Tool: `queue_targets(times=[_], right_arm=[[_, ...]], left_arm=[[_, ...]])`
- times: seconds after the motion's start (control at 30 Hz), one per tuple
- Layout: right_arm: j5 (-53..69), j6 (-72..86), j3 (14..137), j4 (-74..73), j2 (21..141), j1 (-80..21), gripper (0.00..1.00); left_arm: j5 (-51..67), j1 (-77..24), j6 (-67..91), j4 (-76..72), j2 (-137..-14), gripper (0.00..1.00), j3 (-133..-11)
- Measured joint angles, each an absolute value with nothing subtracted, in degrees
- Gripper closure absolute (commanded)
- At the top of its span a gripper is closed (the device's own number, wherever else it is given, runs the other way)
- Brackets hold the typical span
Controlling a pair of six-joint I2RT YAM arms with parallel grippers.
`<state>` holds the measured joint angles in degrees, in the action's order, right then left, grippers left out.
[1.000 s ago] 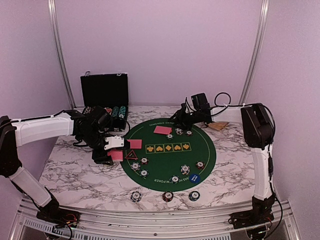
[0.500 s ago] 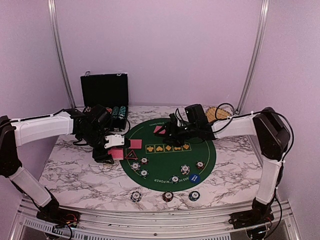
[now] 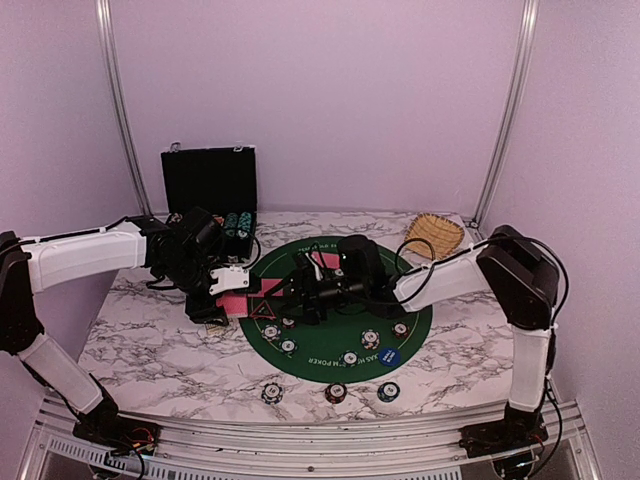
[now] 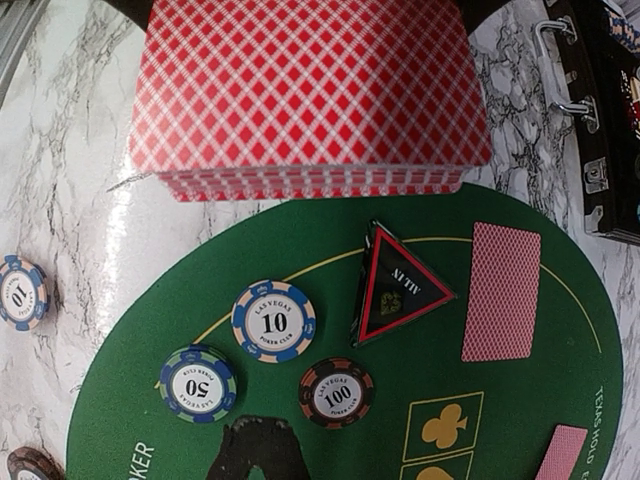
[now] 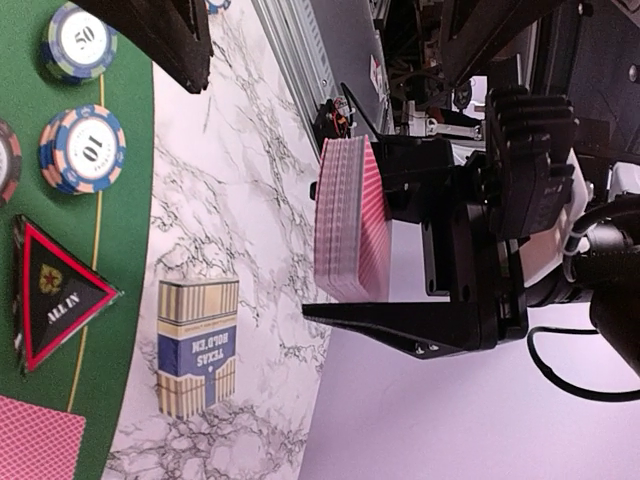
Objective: Distribute texas hold em gaming equipment
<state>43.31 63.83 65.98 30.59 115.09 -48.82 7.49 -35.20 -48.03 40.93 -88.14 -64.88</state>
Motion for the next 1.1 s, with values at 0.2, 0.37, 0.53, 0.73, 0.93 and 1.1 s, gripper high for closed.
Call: queue_targets(times=[0.2, 0.37, 0.53, 0.73, 0.93, 1.1], right_arm=[[44.0, 67.3, 69.1, 34.7, 120.1, -50.4, 0.24], [44.6, 68.9, 70.8, 36.1, 122.1, -51.5, 0.24], [44.9, 69.9, 72.6, 36.9, 123.1, -51.8, 0.24], [45.2, 71.3, 75.9, 37.8, 125.3, -51.9, 0.24], [46.0, 72.8, 79.0, 38.4, 128.4, -52.5, 0.25], [46.2, 74.0, 81.9, 38.8, 130.2, -52.9, 0.25]], left_arm=[[7.9, -35.2, -47.5, 41.0, -88.1, 0.56, -64.9], [8.5, -35.2, -47.2, 41.1, -88.1, 0.56, -65.5], [8.9, -35.2, -46.9, 41.1, -88.1, 0.56, -65.6], [9.7, -35.2, -46.4, 41.2, -88.1, 0.56, -66.0], [10.5, -35.2, -46.0, 41.4, -88.1, 0.57, -66.5], [10.9, -35.2, -45.8, 41.4, -88.0, 0.57, -66.7]])
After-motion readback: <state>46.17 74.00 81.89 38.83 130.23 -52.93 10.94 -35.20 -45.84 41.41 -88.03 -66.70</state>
